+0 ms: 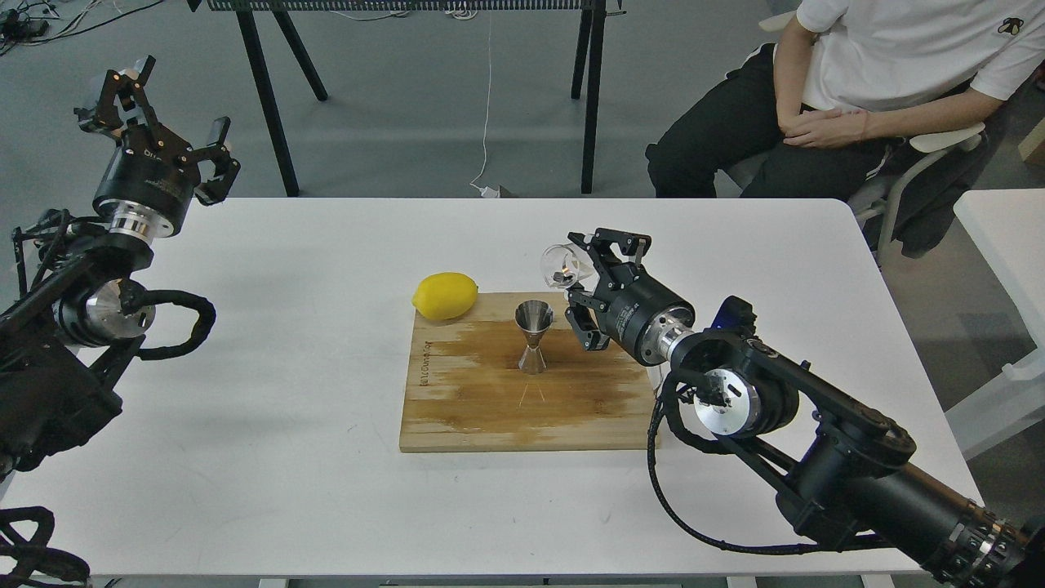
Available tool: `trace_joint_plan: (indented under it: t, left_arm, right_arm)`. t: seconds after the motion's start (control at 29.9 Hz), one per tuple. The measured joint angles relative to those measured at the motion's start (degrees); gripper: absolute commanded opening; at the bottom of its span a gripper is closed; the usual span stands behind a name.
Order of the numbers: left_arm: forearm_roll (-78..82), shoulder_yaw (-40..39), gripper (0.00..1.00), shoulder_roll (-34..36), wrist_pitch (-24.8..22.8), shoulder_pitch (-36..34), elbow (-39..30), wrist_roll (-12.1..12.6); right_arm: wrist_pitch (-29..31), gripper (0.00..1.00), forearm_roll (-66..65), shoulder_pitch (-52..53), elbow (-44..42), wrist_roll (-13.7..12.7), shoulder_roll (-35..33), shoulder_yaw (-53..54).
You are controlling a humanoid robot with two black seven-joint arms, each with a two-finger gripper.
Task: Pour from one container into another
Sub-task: 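Carry the glass cup with the right gripper above the jigger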
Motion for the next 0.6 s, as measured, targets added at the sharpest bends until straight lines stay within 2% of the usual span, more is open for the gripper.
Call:
trace_joint_plan:
  t: [0.3, 0.6]
  left_arm:
    - [0.0, 0.06, 1.0, -0.04, 0.06, 0.02, 0.0, 0.0]
    - [0.01, 0.01, 1.0, -0.1, 0.09, 0.07, 0.0, 0.01]
  right_arm:
    - [-3.34, 0.32, -6.48, 0.79, -0.45, 0.0, 0.39, -2.61]
    - [-3.65, 0.32, -12.13, 1.88, -2.51, 0.16, 1.88, -5.69]
